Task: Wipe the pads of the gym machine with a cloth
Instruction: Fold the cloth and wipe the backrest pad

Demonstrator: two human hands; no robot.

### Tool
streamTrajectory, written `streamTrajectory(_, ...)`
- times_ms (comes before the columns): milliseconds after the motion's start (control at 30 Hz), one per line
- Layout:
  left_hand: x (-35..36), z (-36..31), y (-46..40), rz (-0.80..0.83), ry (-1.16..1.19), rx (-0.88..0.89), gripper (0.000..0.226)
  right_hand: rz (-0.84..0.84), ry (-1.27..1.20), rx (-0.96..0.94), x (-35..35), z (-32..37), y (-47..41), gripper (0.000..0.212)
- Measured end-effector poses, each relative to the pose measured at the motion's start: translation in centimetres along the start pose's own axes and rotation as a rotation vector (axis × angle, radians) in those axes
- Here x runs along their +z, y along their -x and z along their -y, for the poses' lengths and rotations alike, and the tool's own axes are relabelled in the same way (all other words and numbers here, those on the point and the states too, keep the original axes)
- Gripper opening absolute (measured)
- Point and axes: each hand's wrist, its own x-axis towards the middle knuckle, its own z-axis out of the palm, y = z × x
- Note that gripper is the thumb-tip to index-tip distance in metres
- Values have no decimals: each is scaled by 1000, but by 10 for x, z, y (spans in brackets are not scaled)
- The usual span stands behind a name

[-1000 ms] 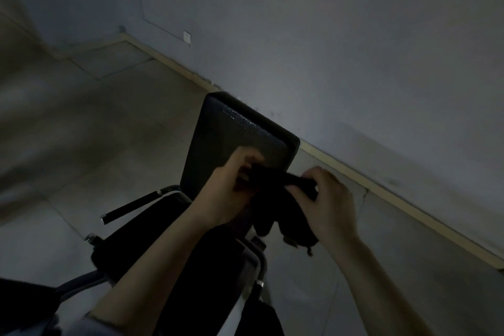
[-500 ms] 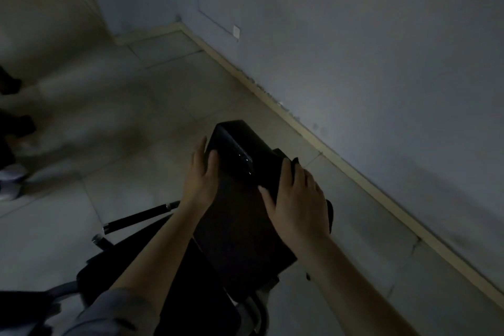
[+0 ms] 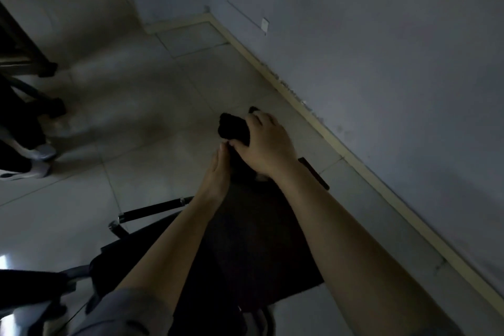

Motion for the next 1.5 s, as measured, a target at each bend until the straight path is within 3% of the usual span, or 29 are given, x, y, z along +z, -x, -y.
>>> streamTrajectory(67, 2, -3, 1, -33, -22, 15, 91, -41, 20, 14, -1, -11, 59, 68)
streamTrajectory(167, 13, -13, 2, -143, -164, 138, 71, -166, 81, 148, 0, -22, 148, 64)
streamTrajectory(233, 21, -21, 1, -163, -304, 200, 72, -194, 102, 225, 4, -28, 180, 63)
streamTrajectory(300, 33, -28, 2, -144, -290, 202, 74, -181, 114, 297, 8, -30, 190, 63)
streamTrajectory(400, 40, -30, -1, -172, -60, 141, 72, -172, 86, 363, 6, -24, 169, 66)
streamTrajectory(500, 39, -25, -9, -195, -50, 156, 68, -103, 20, 313, -3, -18, 126, 73)
streamTrajectory(667, 41, -16, -7, -204, -65, 183, 47, -31, -81, 244, -8, -9, 68, 67)
streamTrajectory(800, 34, -30, -9, -188, 60, 47, 41, -4, -189, 188, -7, -2, 15, 59)
streamTrajectory(900, 29, -46, -5, -186, 77, 58, 24, 36, -208, 184, -10, 4, -9, 55)
streamTrajectory(1067, 36, -43, -2, -258, -109, 154, 33, -16, -99, 145, -11, -9, 72, 61)
streamTrajectory(1233, 34, -21, -12, -277, -111, 162, 43, -77, 6, 321, -6, -30, 181, 65)
streamTrajectory(1367, 33, -17, -20, -282, -50, 156, 35, -68, -13, 344, -7, -27, 154, 82)
streamTrajectory(1500, 35, -16, -21, -292, -29, 170, 37, -14, -138, 294, -13, -16, 88, 70)
